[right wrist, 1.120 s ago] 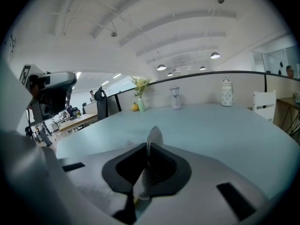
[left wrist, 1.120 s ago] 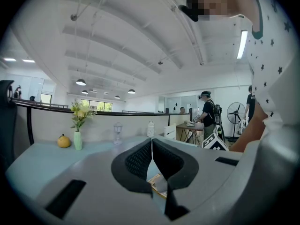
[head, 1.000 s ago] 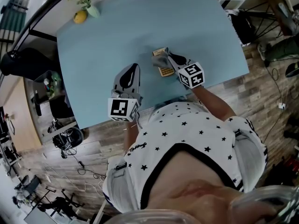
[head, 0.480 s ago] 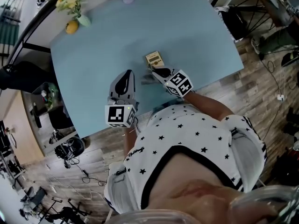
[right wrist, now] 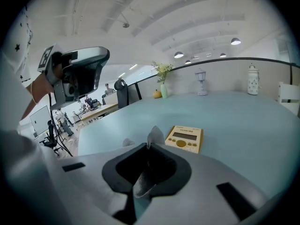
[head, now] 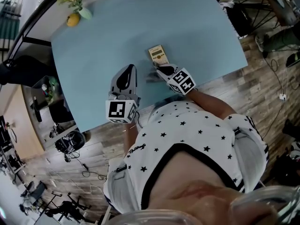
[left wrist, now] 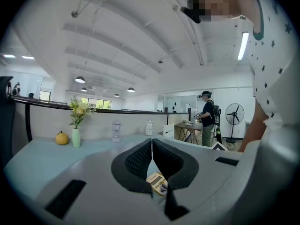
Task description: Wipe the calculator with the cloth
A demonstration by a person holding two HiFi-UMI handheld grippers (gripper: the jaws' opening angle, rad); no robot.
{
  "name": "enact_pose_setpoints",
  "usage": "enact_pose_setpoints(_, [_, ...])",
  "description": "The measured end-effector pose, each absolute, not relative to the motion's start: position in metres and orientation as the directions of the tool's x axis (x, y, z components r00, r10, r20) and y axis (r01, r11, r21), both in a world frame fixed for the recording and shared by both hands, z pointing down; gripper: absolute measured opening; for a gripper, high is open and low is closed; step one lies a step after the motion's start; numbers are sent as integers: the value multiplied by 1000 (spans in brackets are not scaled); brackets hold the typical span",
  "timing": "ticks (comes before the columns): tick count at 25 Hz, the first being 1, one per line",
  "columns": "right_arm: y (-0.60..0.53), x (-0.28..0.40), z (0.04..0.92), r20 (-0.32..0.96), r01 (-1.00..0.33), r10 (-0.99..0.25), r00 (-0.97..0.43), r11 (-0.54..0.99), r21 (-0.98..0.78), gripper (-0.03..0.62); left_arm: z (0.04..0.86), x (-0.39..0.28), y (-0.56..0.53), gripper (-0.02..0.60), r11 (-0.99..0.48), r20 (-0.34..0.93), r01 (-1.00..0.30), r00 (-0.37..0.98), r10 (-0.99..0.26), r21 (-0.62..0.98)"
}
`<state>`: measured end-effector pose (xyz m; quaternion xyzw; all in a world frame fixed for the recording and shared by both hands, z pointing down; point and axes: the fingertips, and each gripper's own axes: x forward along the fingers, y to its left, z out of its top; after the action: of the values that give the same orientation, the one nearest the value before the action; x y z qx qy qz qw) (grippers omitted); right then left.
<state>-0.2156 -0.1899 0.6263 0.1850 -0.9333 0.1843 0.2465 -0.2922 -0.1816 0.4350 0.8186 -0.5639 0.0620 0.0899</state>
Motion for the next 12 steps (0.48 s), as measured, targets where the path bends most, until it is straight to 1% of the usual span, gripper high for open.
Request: enact_pose_setpoints(12, [-210,-188,625,532,-515,-334,-778,824,-236,18,435,-283,-188,31,-382,201,-921,389,-899,73])
